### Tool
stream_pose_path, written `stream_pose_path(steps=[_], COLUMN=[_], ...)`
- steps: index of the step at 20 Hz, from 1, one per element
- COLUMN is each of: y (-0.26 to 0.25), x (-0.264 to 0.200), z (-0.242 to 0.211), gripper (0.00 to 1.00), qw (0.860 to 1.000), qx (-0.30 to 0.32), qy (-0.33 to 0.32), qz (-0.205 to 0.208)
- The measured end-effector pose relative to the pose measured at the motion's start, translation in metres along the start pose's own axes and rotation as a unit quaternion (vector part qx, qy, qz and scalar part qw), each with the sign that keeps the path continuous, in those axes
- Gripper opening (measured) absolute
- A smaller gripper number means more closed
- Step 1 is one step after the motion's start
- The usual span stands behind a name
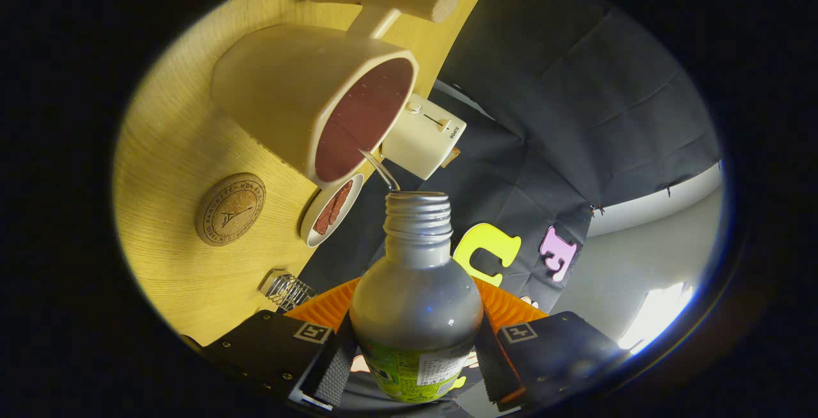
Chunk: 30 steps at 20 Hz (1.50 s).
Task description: Take the bottle from table, then pour the juice into the cup, finally place the bottle on the coaster
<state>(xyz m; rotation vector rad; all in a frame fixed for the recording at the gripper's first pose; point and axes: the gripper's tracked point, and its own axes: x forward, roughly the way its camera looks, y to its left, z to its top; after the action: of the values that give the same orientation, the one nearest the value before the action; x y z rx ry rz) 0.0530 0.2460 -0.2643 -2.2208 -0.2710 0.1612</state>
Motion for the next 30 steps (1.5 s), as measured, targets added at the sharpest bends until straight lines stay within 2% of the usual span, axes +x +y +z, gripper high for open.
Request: stream_pose_path(steps=[30], y=[-0.005], x=[-0.004], z=[0.009], gripper=[0.81], qw=[1.000], qx=[-0.015], qy=[-0.009], qz=[0.007])
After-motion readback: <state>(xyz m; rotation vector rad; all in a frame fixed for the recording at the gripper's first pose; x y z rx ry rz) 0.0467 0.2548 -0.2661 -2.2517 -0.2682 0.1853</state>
